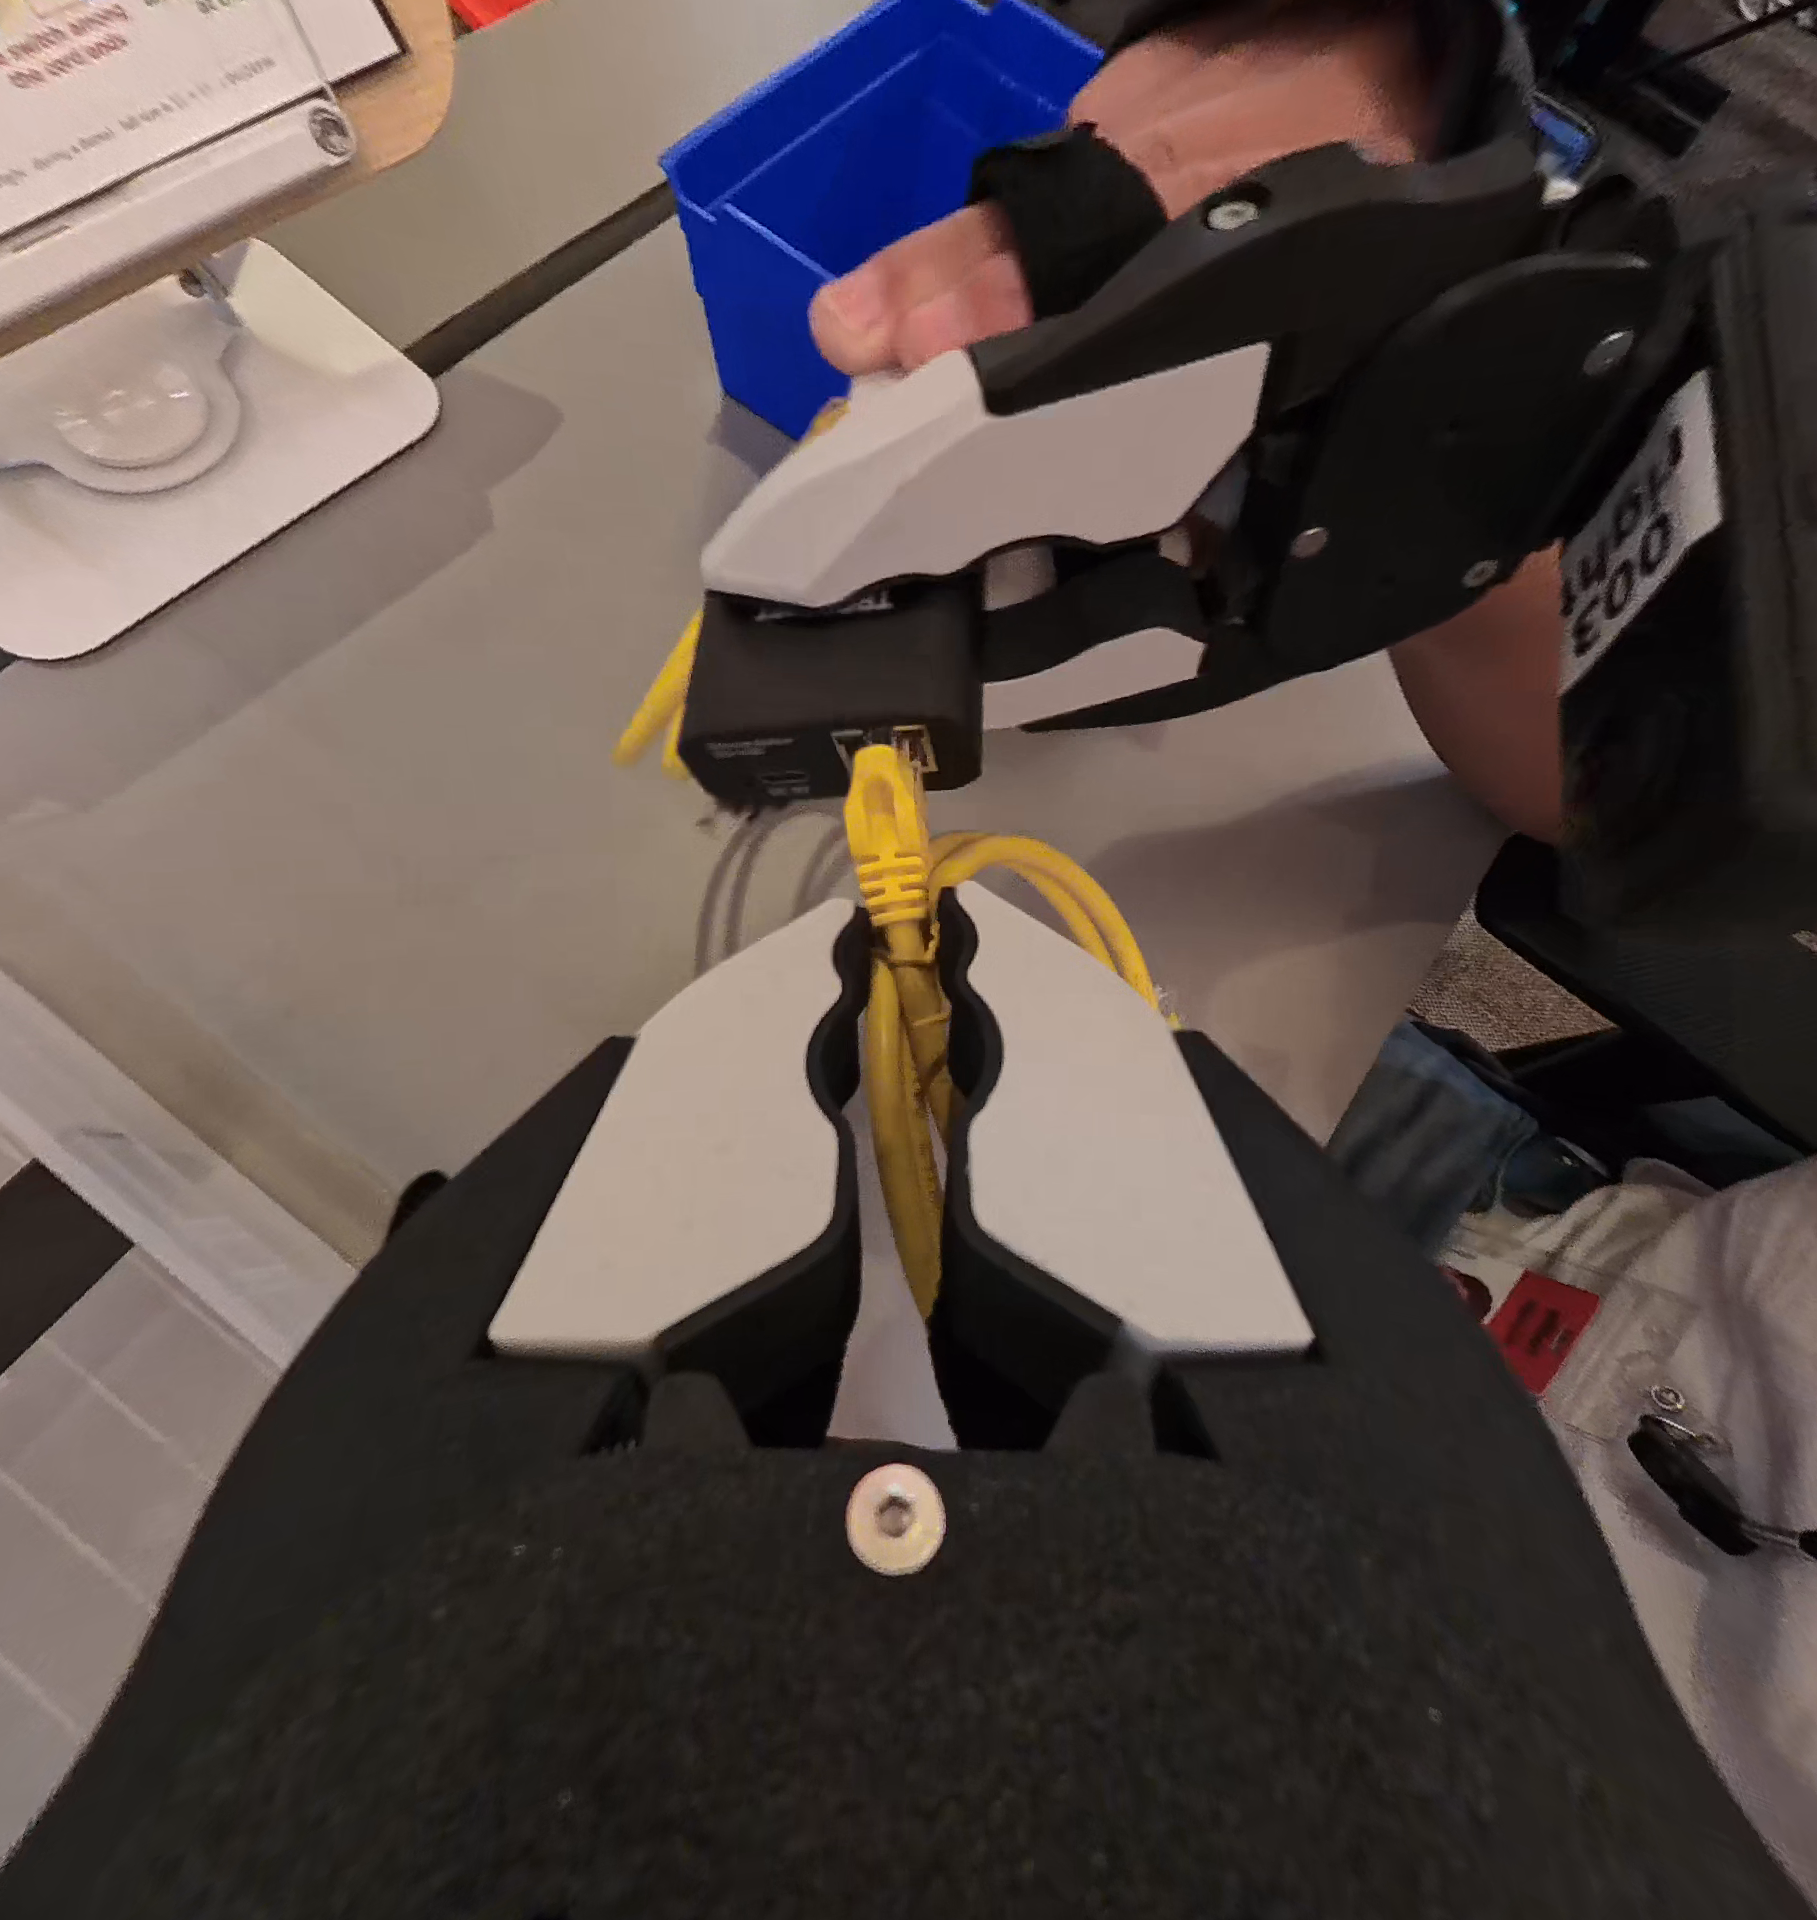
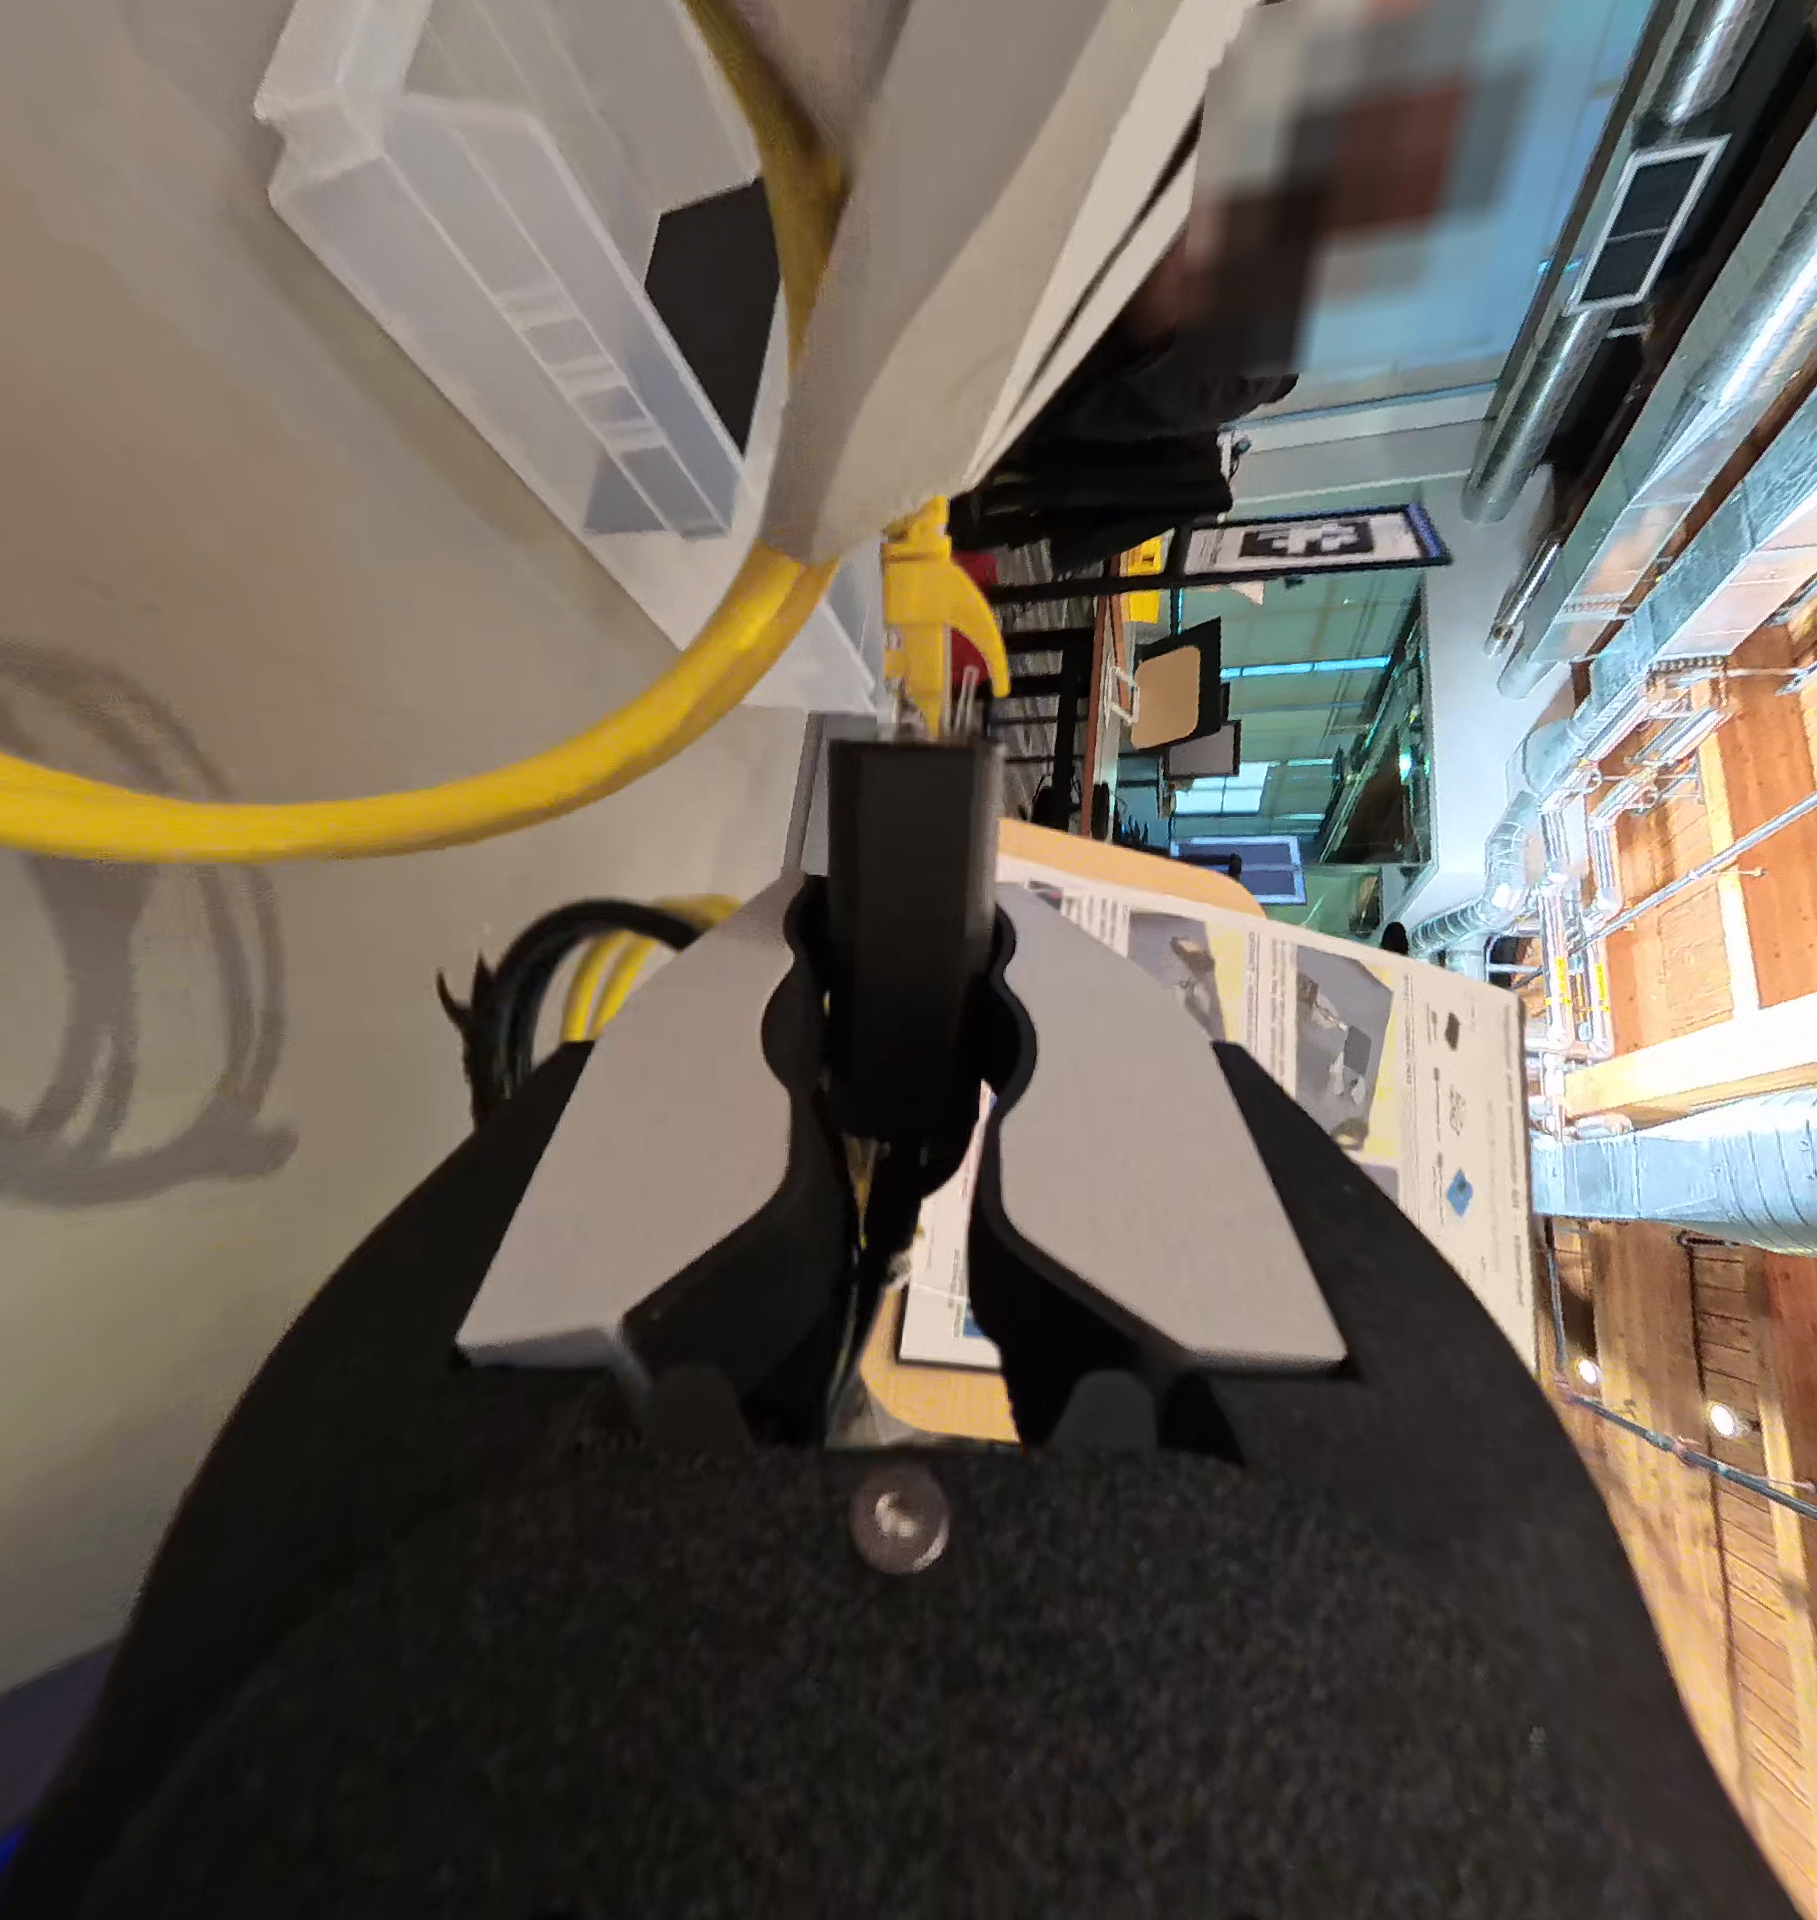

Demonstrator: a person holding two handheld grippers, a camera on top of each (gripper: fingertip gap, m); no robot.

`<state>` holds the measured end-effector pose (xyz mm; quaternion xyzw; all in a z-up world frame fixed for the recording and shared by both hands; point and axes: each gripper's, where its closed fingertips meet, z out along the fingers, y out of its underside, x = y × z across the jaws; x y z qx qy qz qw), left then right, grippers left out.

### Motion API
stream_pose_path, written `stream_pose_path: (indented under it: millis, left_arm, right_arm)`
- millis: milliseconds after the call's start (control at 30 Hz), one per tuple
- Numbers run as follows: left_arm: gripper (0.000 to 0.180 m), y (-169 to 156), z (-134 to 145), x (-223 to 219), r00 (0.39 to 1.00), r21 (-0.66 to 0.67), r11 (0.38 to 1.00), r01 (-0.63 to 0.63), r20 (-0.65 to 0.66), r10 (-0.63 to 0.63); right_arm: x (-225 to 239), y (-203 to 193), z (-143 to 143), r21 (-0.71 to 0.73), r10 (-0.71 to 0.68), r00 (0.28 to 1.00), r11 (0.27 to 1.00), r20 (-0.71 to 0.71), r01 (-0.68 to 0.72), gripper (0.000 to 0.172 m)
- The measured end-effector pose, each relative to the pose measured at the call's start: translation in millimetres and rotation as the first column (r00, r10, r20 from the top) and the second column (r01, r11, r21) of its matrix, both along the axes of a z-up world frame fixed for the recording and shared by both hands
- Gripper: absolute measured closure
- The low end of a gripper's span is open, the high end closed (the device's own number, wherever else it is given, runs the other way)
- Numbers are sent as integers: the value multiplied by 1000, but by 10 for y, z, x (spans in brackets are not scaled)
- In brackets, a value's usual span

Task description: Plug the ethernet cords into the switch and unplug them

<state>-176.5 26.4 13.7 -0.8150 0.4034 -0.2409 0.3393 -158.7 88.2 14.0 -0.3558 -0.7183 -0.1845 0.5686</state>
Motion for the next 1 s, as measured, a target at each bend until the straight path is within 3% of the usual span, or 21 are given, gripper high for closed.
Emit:
stream_pose_path:
  millis: [467, 633, 767, 900, 1000]
  left_arm:
    - [169, 45, -174, -43, 998, -22, 1000, -2, -64, 0]
    - [169, 59, -166, -35, 1000, -26, 1000, 2, -31, -3]
    - [169, 36, -98, 31, 999, -19, 999, 26, 35, -25]
    - [165, -109, 101, 46, 976, 17, 998, 62, 210, -64]
    - [146, -284, 280, -234, 925, 110, 994, 18, 377, -58]
  right_arm:
    - [-58, 33, -171, -29, -10, 999, 1000, 37, 11, 147]
    - [-66, 63, -195, -46, -20, 999, 999, 37, 21, 147]
    - [-29, 57, -147, -54, 13, 1000, 998, 9, -12, 146]
    - [13, -19, 16, -35, 62, 997, 997, -37, -63, 146]
    - [99, 5, 85, -30, 38, 998, 999, -55, -40, 146]
